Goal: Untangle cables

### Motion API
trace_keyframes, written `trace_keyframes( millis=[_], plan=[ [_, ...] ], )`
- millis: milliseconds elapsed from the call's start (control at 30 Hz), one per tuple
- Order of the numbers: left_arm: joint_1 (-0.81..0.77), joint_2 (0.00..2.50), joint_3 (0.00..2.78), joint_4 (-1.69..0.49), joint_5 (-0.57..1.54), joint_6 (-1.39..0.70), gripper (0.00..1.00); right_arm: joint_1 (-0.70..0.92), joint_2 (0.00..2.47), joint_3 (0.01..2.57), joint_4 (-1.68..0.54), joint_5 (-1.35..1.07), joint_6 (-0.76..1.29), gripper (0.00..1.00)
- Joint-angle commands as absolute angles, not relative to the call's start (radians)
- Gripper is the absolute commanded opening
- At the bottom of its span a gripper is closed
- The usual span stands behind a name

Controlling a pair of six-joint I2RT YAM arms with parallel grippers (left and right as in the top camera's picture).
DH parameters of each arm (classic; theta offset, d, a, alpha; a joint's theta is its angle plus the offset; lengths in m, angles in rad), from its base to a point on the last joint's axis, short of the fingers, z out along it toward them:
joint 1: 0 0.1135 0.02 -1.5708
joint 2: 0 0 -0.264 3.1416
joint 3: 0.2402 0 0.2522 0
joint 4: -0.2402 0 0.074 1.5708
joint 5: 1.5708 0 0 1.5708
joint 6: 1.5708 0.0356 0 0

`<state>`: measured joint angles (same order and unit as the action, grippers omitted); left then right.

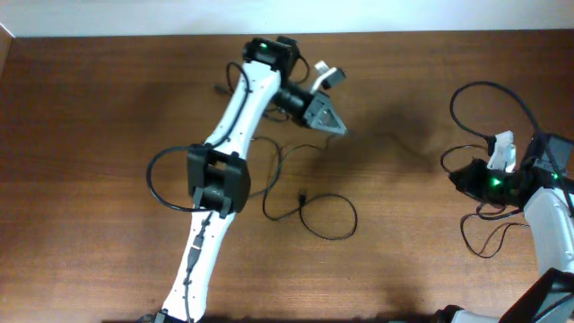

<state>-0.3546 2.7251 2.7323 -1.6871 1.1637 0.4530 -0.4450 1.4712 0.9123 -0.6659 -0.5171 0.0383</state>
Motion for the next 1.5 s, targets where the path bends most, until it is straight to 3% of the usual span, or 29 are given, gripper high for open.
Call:
trace_keyframes(
  millis=[0, 133, 167, 200, 233, 267, 333, 367, 467, 700, 800, 1033, 1100, 1267, 1367, 1467],
  plan=[
    [-0.308, 2.734, 2.732, -1.688, 1.219, 0.474, 0.0, -0.386, 1.465, 0.886, -0.664, -0.426, 0.087, 0.04],
    [-0.32, 2.734, 2.732, -1.689, 1.201, 0.474, 0.0, -0.374, 1.466, 0.887, -0.618, -0.492, 0.091, 0.04],
    [-0.323, 2.734, 2.732, -1.689, 1.187, 0.473, 0.0, -0.374, 1.466, 0.888, -0.607, -0.558, 0.091, 0.08],
    [-0.33, 2.734, 2.732, -1.689, 1.156, 0.472, 0.0, -0.374, 1.466, 0.891, -0.601, -0.632, 0.091, 0.29],
    [-0.334, 2.734, 2.732, -1.689, 1.131, 0.45, 0.05, -0.374, 1.466, 0.897, -0.602, -0.664, 0.09, 0.42],
    [-0.339, 2.734, 2.732, -1.689, 1.082, 0.399, 0.5, -0.373, 1.466, 0.902, -0.604, -0.672, 0.085, 0.49],
    [-0.354, 2.732, 2.738, -1.689, 0.93, 0.3, 0.93, -0.373, 1.466, 0.903, -0.605, -0.674, 0.083, 0.56],
    [-0.369, 2.725, 2.75, -1.689, 0.818, 0.258, 0.99, -0.373, 1.466, 0.903, -0.605, -0.683, 0.083, 0.59],
    [-0.407, 2.673, 2.832, -1.679, 0.661, 0.199, 0.99, -0.365, 1.465, 0.907, -0.615, -0.704, 0.064, 0.74],
    [-0.308, 2.532, 3.139, -1.629, 0.525, -0.15, 0.99, -0.146, 1.465, 0.915, -0.654, -0.687, 0.036, 0.75],
    [-0.161, 2.508, 3.133, -1.688, 0.451, -0.228, 0.99, 0.083, 1.465, 1.053, -0.723, -0.513, 0.191, 0.75],
    [-0.028, 2.508, 3.127, -1.688, 0.447, -0.228, 0.99, 0.326, 1.537, 1.109, -0.566, -0.227, 0.511, 0.88],
    [-0.02, 2.508, 3.127, -1.688, 0.447, -0.228, 0.99, 0.363, 1.599, 1.109, -0.478, -0.213, 0.482, 0.88],
    [-0.019, 2.508, 3.127, -1.688, 0.447, -0.228, 0.99, 0.401, 1.765, 1.109, -0.196, -0.191, 0.185, 0.88],
    [-0.019, 2.508, 3.127, -1.688, 0.447, -0.228, 0.99, 0.401, 1.821, 1.109, -0.319, -0.311, 0.153, 0.87],
    [-0.019, 2.508, 3.127, -1.688, 0.447, -0.228, 0.99, 0.416, 1.821, 1.109, -0.5, -0.512, 0.154, 0.79]
  ],
)
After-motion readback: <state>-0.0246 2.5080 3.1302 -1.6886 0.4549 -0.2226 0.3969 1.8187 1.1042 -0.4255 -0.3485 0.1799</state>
